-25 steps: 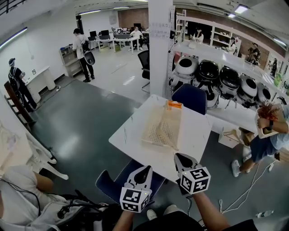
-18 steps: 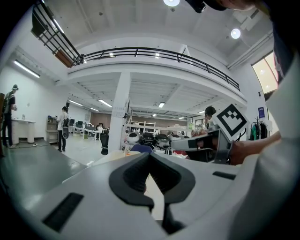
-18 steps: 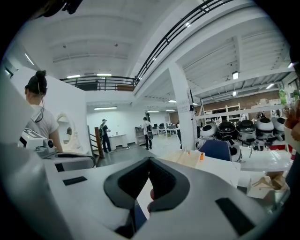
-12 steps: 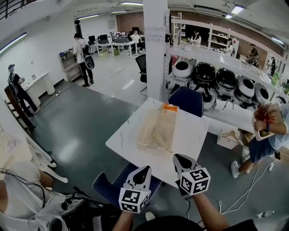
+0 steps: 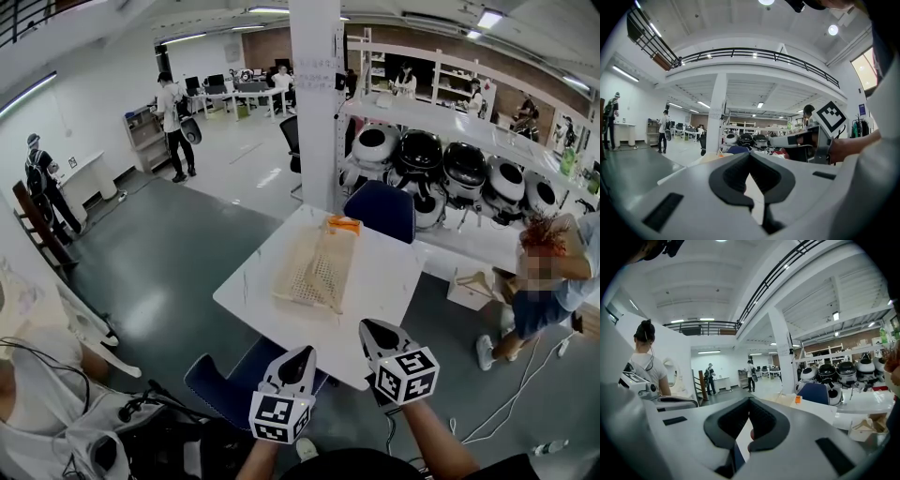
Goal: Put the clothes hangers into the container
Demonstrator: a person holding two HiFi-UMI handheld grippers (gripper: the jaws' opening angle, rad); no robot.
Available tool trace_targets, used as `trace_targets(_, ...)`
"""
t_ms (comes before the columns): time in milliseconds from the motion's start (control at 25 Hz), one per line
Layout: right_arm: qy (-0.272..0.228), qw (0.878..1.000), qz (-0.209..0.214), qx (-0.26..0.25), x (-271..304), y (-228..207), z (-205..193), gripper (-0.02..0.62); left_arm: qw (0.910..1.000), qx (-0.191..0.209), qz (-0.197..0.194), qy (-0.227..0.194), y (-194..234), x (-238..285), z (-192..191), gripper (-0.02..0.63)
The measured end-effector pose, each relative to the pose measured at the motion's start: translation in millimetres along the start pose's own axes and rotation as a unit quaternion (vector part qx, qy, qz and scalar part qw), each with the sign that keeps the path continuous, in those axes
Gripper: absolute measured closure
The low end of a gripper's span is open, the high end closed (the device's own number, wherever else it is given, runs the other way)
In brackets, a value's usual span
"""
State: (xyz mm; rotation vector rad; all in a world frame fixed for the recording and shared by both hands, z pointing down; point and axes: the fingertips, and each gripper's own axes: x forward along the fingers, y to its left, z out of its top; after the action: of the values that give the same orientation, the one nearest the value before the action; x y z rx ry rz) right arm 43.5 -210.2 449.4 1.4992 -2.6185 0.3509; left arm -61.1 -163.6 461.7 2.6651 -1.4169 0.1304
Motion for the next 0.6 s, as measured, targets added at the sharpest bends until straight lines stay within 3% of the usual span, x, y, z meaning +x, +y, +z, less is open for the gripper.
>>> trace_targets(600, -0.008, 0.999, 0.032, 0.006, -50, 1, -15, 0.576, 0.9997, 0.008, 0.025, 0.0, -50, -21, -7, 0.601)
